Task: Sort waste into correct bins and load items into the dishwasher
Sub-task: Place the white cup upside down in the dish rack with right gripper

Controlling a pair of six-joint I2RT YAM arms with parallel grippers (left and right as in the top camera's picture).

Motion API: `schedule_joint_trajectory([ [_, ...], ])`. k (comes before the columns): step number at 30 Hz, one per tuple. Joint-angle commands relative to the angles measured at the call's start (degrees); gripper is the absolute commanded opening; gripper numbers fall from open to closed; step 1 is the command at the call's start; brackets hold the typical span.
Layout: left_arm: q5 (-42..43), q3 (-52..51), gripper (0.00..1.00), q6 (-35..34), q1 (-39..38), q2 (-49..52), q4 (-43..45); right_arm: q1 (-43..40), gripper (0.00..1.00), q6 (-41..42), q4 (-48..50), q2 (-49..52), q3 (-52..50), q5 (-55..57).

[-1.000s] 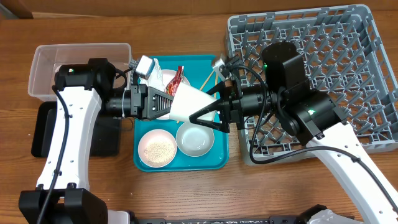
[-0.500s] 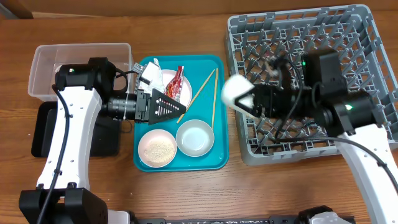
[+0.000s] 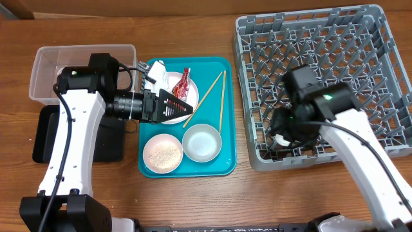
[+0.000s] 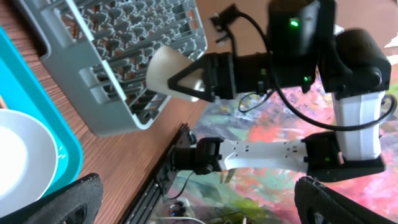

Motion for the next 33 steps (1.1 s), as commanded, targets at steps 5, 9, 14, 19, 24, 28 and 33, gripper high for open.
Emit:
schedule_joint_trajectory([
  [5,-3.72,0.48,1.00,-1.55,-0.02,-0.13,-0.44,1.44,0.67,2.97,-0.35,9.11,0.20,0.20],
  [9,-4.24,0.48,1.00,-1.95,-0.02,-0.13,-0.42,1.44,0.80,2.80,-0.26,10.29,0.20,-2.08],
  [14,-4.31,0.48,1.00,-1.92,-0.02,-0.13,-0.37,0.46,0.96,2.82,-0.24,10.19,1.03,-3.21],
  [19,-4.92,0.48,1.00,-1.92,-0.02,-0.13,0.07,0.44,0.95,0.28,0.24,7.17,4.81,-3.13],
  [24,-9.14,0.48,1.00,-4.42,-1.20,-0.13,4.28,2.21,0.95,-0.68,5.81,-2.19,9.90,0.90],
  [28,-28.96,0.48,0.98,-21.46,-5.20,-0.13,13.51,3.85,0.98,-2.08,13.33,-11.26,10.12,2.67],
  [33,-62.07,0.48,0.97,-36.09,-13.55,0.11,24.11,3.93,1.00,-2.16,18.03,-18.78,10.12,2.64],
])
